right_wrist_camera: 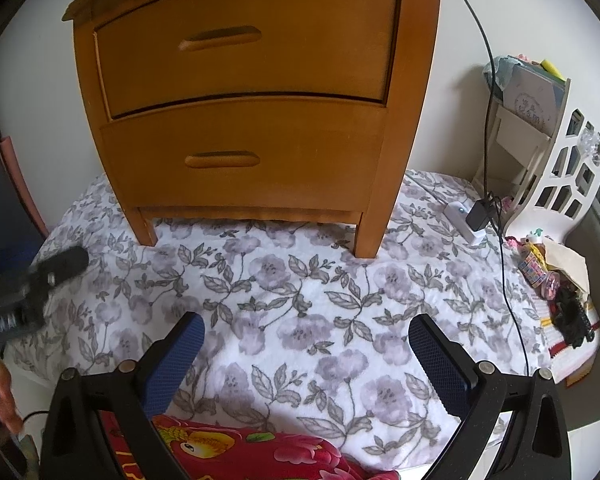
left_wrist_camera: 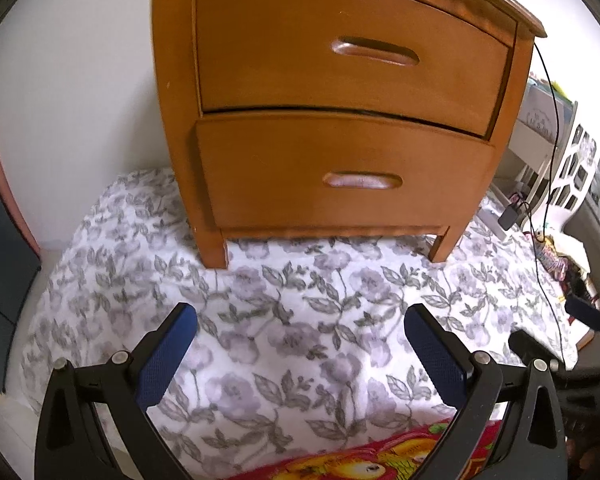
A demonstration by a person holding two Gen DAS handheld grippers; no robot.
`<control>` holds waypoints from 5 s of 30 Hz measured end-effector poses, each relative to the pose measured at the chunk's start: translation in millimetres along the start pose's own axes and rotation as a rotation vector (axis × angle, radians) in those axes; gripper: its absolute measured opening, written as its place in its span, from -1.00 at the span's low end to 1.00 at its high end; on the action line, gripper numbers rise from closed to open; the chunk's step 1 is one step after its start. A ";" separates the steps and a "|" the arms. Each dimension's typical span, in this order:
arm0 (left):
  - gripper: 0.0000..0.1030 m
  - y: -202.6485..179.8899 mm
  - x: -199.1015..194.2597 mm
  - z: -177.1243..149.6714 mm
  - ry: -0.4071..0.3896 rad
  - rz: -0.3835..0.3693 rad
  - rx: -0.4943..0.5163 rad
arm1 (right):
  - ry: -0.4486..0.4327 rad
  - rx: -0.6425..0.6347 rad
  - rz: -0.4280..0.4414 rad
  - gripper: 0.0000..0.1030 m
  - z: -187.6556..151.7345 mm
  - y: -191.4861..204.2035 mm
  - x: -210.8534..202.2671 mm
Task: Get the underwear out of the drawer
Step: 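Hook the lower drawer handle with the left tool and pull it open, then withdraw the left tool back from the open drawer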
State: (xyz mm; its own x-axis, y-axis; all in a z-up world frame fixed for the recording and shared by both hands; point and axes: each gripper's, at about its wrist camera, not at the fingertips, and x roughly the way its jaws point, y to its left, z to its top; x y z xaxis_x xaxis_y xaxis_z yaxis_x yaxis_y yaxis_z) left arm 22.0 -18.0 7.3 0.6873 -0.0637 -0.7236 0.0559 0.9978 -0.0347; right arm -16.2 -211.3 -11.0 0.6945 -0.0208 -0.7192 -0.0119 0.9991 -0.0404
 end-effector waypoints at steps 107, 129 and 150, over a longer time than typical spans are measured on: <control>0.53 -57.7 51.1 133.2 0.307 -0.168 0.576 | 0.090 -0.063 -0.010 1.00 -12.5 0.1 -9.6; 0.56 -30.4 13.9 146.2 0.211 -0.193 0.389 | 0.088 -0.069 -0.010 1.00 -14.5 1.1 -17.9; 0.67 28.4 -43.0 117.0 -0.074 -0.075 -0.067 | 0.046 0.039 -0.006 1.00 7.8 -21.6 -30.2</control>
State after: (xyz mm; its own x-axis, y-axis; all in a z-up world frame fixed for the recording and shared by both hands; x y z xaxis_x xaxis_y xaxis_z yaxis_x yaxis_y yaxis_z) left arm 78.8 11.2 118.1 0.7351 -0.1363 -0.6641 0.0617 0.9890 -0.1346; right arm -31.3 -232.0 17.0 0.6604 -0.0280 -0.7504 0.0212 0.9996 -0.0186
